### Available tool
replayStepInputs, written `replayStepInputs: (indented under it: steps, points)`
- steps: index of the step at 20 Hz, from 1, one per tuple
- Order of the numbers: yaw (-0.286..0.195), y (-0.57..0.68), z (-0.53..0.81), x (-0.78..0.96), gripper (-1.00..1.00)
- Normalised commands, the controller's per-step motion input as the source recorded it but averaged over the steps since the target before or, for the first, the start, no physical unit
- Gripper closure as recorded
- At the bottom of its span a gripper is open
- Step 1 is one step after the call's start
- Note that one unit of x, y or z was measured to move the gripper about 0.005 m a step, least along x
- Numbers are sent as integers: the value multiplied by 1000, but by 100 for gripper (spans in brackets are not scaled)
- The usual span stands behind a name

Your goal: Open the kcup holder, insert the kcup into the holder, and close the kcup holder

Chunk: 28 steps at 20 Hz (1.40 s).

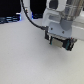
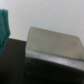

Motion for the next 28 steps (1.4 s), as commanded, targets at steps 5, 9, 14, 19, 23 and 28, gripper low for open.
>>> replayStepInputs:
  steps: [5,9,14,19,23,28]
  points:
    - [138,350,-20,-426,-100]
    - [112,422,10,-447,-100]
    - [79,533,12,-480,-100]
    - [51,613,20,-539,-100]
    - [42,653,46,-536,-100]
    - [24,633,27,-745,-100]
